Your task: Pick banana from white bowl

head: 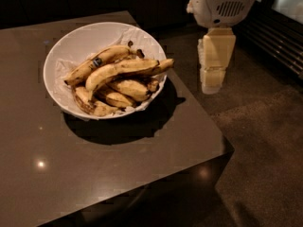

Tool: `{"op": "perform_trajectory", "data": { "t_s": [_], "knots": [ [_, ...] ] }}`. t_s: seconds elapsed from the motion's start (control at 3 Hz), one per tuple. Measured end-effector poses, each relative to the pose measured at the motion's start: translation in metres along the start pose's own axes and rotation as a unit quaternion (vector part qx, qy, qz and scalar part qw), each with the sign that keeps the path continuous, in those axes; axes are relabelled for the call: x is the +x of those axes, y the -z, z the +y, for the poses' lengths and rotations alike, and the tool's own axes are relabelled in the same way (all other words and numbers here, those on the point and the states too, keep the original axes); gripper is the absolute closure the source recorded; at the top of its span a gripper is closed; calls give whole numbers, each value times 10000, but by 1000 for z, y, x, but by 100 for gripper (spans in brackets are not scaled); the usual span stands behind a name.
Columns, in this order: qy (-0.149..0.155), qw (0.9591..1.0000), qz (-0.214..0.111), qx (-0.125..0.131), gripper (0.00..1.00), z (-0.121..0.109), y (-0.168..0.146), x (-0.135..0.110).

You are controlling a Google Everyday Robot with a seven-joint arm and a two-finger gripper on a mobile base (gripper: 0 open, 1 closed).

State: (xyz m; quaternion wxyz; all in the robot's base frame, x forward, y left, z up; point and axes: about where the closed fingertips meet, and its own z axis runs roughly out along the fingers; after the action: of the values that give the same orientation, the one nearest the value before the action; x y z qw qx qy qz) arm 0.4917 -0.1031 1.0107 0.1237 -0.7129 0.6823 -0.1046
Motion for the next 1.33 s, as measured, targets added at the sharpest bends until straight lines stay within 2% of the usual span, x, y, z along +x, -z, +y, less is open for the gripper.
{"op": "perform_trajectory", "data": {
  "t_s": [0.33,0.67,1.0,1.33],
  "knots": [
    [363,9991,57,-204,0,-16,-20,-28],
    [584,9977,73,-332,0,-34,-42,-53],
    [580,9981,-83,-191,0,-35,-38,-59],
    [605,9977,-176,-253,0,-28,-33,-72]
  ]
}}
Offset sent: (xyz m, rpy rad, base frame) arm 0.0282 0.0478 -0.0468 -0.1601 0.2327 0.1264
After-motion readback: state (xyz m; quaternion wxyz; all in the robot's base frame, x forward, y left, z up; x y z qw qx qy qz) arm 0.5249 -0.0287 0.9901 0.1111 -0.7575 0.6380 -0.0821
